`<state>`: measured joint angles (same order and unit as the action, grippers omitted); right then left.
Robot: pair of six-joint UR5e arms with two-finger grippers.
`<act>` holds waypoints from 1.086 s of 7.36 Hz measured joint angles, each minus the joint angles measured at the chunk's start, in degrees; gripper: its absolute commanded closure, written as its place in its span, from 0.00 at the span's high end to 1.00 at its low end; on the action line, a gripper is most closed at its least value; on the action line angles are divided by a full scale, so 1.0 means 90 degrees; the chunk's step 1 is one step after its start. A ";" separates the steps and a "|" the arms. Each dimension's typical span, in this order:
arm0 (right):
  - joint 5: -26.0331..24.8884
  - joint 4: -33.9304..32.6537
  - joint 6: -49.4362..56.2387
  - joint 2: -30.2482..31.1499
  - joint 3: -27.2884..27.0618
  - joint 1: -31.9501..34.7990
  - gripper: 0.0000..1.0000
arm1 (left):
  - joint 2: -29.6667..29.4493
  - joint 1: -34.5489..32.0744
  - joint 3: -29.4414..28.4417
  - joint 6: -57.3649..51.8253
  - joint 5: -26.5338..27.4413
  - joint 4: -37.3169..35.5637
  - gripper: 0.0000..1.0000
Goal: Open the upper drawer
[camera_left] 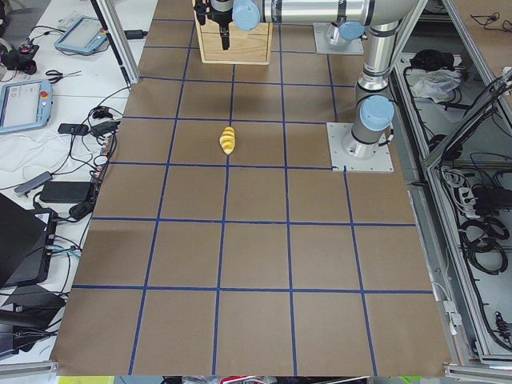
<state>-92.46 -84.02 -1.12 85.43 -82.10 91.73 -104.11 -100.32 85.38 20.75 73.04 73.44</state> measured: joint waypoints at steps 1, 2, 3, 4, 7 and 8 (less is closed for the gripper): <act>0.0000 0.0000 0.0000 0.0000 -0.0001 0.0001 1.00 | -0.0238 -0.0317 0.0009 0.0454 -0.0021 -0.0463 1.00; 0.0000 0.0000 0.0002 0.0000 -0.0002 0.0002 1.00 | -0.0403 -0.0579 0.0010 0.0837 -0.0032 -0.0744 1.00; 0.0000 0.0000 0.0000 0.0000 -0.0002 0.0002 1.00 | -0.0519 -0.0801 0.0010 0.1106 -0.0042 -0.0900 1.00; 0.0000 0.0000 -0.0002 0.0000 -0.0002 0.0001 1.00 | -0.0597 -0.0973 0.0000 0.1233 -0.0049 -0.0970 1.00; 0.0000 0.0000 -0.0003 0.0000 -0.0003 0.0001 1.00 | -0.0628 -0.1192 -0.0040 0.1219 -0.0170 -0.1027 1.00; 0.0000 0.0000 -0.0001 0.0001 -0.0005 0.0003 1.00 | -0.0616 -0.1195 -0.0048 0.1190 -0.0254 -0.1030 1.00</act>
<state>-92.46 -84.02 -1.12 85.43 -82.14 91.76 -109.65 -111.07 84.95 31.46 70.75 64.17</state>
